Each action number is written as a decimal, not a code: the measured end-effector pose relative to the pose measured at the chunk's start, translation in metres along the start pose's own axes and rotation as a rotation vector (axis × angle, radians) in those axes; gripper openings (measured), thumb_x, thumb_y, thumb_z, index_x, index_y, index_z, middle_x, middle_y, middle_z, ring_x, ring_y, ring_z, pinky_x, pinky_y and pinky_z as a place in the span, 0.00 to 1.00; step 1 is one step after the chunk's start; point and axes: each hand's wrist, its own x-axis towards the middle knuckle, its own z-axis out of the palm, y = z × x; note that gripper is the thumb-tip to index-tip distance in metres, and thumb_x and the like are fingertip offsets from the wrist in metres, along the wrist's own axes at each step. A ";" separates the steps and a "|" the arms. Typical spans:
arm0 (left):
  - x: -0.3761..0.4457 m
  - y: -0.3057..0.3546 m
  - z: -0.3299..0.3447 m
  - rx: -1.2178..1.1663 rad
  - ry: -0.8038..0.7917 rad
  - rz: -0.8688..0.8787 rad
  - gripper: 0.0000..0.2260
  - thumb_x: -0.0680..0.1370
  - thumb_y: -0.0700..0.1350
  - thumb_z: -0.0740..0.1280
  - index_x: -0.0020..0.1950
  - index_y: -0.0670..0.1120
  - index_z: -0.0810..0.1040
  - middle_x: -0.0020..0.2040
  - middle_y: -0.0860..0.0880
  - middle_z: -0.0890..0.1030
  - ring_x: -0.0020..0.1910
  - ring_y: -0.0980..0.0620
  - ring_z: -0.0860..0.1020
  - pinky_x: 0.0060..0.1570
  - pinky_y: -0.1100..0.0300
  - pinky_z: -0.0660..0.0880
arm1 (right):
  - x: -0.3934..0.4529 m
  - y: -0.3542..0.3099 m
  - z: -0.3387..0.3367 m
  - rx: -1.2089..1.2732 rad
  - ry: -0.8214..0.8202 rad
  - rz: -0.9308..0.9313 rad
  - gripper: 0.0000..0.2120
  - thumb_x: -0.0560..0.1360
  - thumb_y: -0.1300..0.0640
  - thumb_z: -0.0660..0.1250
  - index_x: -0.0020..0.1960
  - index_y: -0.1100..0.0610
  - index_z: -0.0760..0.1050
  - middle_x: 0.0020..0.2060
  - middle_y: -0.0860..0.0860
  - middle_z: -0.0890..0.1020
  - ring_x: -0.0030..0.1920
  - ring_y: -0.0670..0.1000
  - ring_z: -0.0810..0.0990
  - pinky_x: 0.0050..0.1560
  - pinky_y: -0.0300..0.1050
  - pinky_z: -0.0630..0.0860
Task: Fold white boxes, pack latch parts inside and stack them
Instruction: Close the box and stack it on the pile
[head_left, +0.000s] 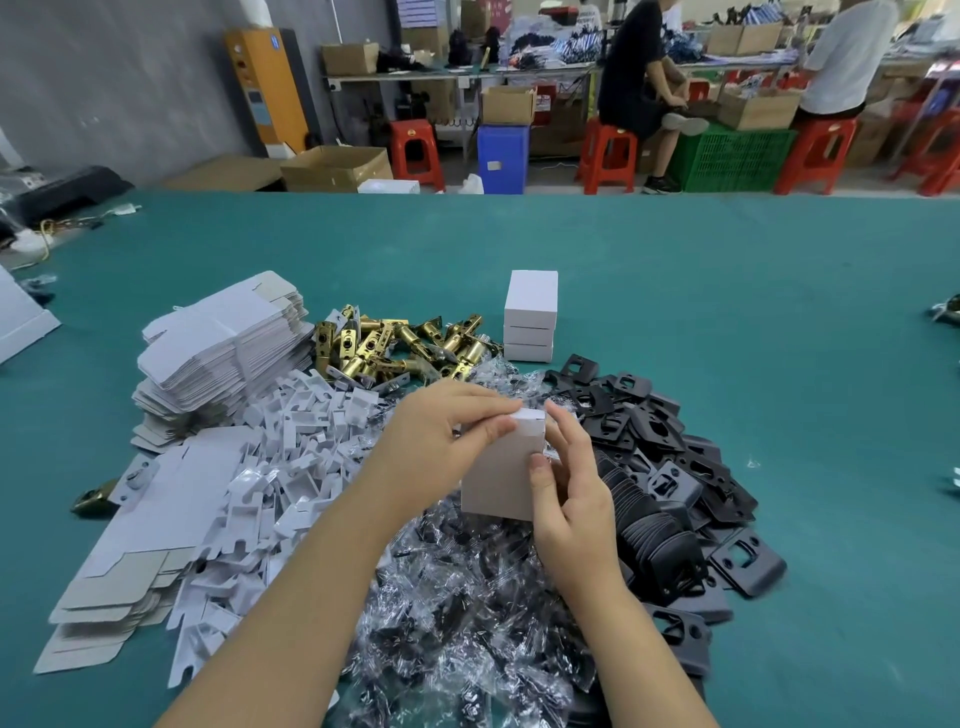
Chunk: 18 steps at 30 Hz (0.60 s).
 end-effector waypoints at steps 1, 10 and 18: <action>0.001 0.001 -0.001 -0.019 0.005 -0.008 0.11 0.79 0.49 0.72 0.60 0.56 0.85 0.52 0.70 0.80 0.58 0.67 0.76 0.56 0.73 0.70 | 0.000 0.000 0.000 -0.001 -0.005 -0.002 0.26 0.81 0.46 0.58 0.69 0.19 0.56 0.63 0.24 0.72 0.68 0.41 0.76 0.58 0.39 0.78; 0.008 0.001 -0.006 -0.057 -0.074 -0.003 0.10 0.78 0.50 0.72 0.58 0.61 0.85 0.52 0.68 0.82 0.57 0.65 0.76 0.54 0.75 0.70 | 0.001 0.004 0.000 0.001 -0.013 -0.004 0.25 0.81 0.44 0.57 0.71 0.20 0.55 0.64 0.26 0.69 0.68 0.33 0.73 0.57 0.28 0.72; 0.006 -0.003 -0.012 -0.058 -0.191 -0.058 0.12 0.81 0.51 0.69 0.62 0.66 0.81 0.60 0.67 0.81 0.63 0.66 0.75 0.62 0.61 0.73 | 0.000 0.009 0.001 -0.022 -0.032 -0.019 0.24 0.82 0.45 0.57 0.74 0.25 0.57 0.70 0.44 0.77 0.65 0.48 0.79 0.56 0.41 0.80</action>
